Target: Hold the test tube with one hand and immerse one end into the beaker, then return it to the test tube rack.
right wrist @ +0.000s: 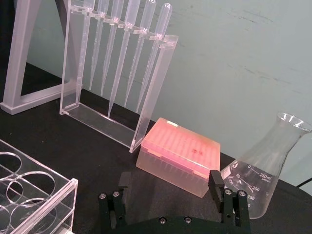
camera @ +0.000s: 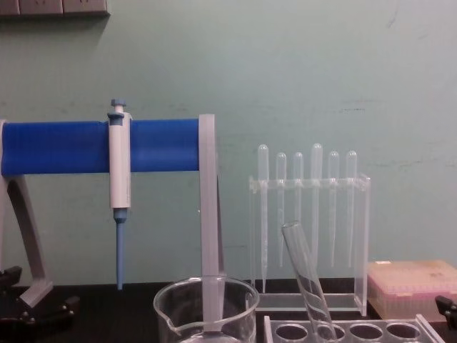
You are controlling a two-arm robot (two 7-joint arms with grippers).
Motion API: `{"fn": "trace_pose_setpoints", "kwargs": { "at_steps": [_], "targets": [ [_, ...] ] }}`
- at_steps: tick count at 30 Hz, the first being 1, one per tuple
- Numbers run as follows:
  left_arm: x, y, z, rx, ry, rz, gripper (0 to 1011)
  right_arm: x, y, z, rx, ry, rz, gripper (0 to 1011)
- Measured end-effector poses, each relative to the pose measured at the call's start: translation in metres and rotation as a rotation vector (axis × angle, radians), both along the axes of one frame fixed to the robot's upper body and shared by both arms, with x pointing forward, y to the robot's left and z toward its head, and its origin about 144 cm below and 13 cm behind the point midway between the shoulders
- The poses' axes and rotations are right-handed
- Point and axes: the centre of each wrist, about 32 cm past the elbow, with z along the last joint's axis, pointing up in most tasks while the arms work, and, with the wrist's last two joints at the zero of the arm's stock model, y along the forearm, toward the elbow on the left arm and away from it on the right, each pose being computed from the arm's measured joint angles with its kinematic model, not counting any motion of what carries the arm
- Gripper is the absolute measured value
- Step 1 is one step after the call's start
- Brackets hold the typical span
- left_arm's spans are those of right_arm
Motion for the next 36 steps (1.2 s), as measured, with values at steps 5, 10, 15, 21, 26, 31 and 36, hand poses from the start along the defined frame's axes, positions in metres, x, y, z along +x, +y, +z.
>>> {"fn": "trace_pose_setpoints", "kwargs": {
  "at_steps": [5, 10, 15, 21, 26, 31, 36],
  "targets": [
    [0.0000, 0.0000, 0.0000, 0.000, 0.000, 0.000, 1000, 0.0000, 0.0000, 0.0000, 0.000, 0.000, 0.000, 1002],
    [0.0000, 0.0000, 0.0000, 0.000, 0.000, 0.000, 1000, 0.0000, 0.0000, 0.0000, 0.000, 0.000, 0.000, 1000],
    [0.0000, 0.0000, 0.0000, 0.000, 0.000, 0.000, 1000, 0.0000, 0.0000, 0.0000, 0.000, 0.000, 0.000, 1002],
    [0.0000, 0.0000, 0.0000, 0.000, 0.000, 0.000, 1000, 0.0000, 0.0000, 0.0000, 0.000, 0.000, 0.000, 1002],
    [0.0000, 0.0000, 0.0000, 0.000, 0.000, 0.000, 1000, 0.0000, 0.0000, 0.0000, 0.000, 0.000, 0.000, 1002],
    [0.0000, 0.0000, 0.0000, 0.000, 0.000, 0.000, 1000, 0.0000, 0.0000, 0.0000, 0.000, 0.000, 0.000, 1000],
    [0.0000, 0.0000, 0.0000, 0.000, 0.000, 0.000, 1000, 0.0000, 0.0000, 0.0000, 0.000, 0.000, 0.000, 1000]
  ]
}}
